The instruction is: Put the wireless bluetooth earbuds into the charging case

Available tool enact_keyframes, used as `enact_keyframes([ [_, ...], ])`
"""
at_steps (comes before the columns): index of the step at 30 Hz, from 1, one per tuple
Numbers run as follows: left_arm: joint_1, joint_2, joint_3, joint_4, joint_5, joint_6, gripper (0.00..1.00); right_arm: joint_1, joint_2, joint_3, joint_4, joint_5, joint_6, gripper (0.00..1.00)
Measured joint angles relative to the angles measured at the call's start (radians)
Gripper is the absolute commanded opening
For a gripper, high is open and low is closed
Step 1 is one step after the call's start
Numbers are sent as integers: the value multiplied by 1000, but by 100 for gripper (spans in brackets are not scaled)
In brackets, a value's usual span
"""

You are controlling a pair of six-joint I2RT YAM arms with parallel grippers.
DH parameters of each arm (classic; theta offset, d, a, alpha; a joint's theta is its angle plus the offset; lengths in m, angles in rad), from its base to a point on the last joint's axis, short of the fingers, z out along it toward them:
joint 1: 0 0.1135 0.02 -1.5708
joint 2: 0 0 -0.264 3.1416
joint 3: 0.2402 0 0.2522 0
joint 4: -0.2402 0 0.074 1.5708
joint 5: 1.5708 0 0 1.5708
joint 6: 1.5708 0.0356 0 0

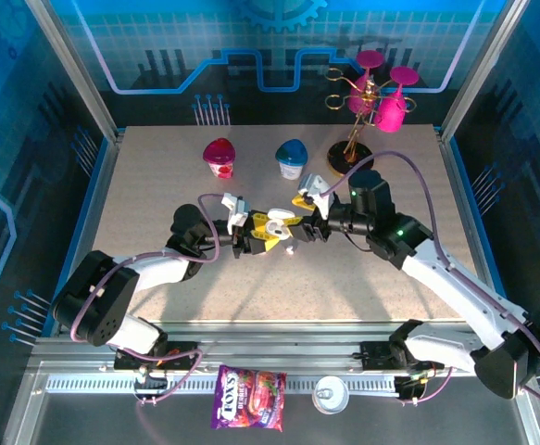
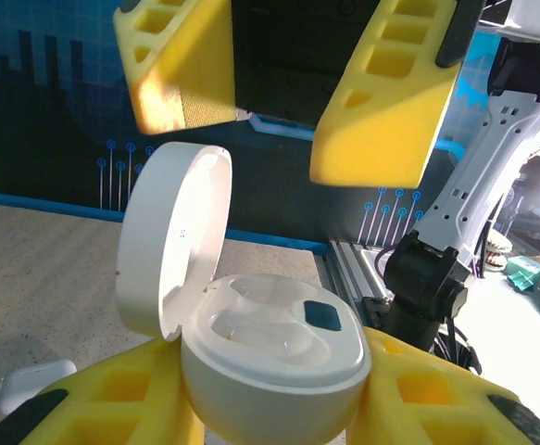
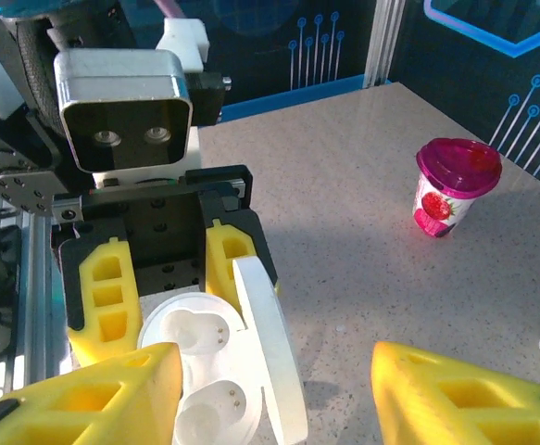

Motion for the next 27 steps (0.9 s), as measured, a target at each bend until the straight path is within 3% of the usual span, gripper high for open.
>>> enact_keyframes([
  [4,9,0,-7,16,-22,2,31,-11,-29,-29,37,-6,38,68],
  [15,52,0,-72,101,-113,3,30,-171,-198,-247,218,32,321,71],
  [19,60,-8,-95,109,-142,19,30,-212,-129,-255,180,119,466,74],
  [27,62,-109,-129,75,-180,83,30,-186,63,-255,74,274,675,72],
])
